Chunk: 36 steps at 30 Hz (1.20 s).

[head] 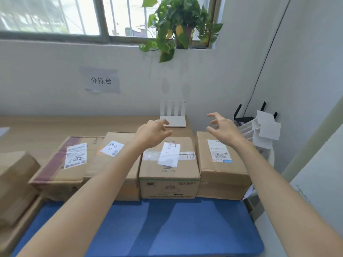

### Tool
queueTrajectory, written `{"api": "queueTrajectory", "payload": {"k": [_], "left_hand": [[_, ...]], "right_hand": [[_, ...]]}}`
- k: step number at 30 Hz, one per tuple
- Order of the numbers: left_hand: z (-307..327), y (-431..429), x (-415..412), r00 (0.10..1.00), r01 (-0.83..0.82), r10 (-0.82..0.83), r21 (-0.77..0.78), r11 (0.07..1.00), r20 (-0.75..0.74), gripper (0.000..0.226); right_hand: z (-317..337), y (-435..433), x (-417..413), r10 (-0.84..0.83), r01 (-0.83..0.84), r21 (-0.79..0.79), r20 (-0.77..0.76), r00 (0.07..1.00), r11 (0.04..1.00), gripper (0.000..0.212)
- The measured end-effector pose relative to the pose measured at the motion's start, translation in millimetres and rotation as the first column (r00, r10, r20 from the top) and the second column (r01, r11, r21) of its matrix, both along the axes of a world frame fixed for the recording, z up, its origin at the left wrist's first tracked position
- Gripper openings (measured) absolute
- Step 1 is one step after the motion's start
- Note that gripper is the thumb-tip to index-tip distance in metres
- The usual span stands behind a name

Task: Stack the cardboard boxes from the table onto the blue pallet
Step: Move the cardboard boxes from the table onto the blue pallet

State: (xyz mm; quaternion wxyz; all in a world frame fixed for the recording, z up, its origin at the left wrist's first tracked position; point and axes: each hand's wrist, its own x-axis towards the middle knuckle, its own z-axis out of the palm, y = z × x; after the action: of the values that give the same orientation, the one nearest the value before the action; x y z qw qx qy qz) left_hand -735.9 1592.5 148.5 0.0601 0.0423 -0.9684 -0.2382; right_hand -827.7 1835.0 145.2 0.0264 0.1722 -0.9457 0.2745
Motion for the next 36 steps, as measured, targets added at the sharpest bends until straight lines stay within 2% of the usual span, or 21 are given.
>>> {"api": "queueTrajectory", "payload": {"k": [9,16,21,25,31,36], "left_hand": [[50.0,-175.5,131.5,0.946,-0.293,0.294,0.029,0.956,-0.137,0.037],[61.3,-333.5,280.1,0.864,-0.481,0.467,-0.034,0.876,-0.189,0.04],[52.6,-451.0,388.6,0.787,-0.596,0.576,-0.026,0.803,-0.222,0.049],[38.7,-528.6,459.0,0.731,-0.673,0.654,-0.052,0.737,-0.192,0.06],[21.8,-613.8,520.7,0.658,-0.745,0.73,-0.015,0.667,-0.182,0.065],[-2.7,-680.6,529.7,0.659,-0.748,0.738,-0.02,0.664,-0.143,0.065]], "right_hand": [[33.3,-214.3,62.3,0.236,-0.243,-0.048,-0.11,0.965,0.969,0.043],[40.1,-407.6,170.6,0.415,-0.429,-0.149,-0.118,0.902,0.891,0.047],[36.4,-545.2,259.5,0.543,-0.566,-0.154,-0.166,0.823,0.81,0.057],[32.2,-638.4,322.2,0.624,-0.644,-0.142,-0.166,0.764,0.751,0.065],[21.6,-746.3,382.4,0.717,-0.727,-0.126,-0.116,0.687,0.675,0.067],[2.4,-814.8,400.8,0.731,-0.733,-0.107,-0.059,0.68,0.672,0.067]]}}
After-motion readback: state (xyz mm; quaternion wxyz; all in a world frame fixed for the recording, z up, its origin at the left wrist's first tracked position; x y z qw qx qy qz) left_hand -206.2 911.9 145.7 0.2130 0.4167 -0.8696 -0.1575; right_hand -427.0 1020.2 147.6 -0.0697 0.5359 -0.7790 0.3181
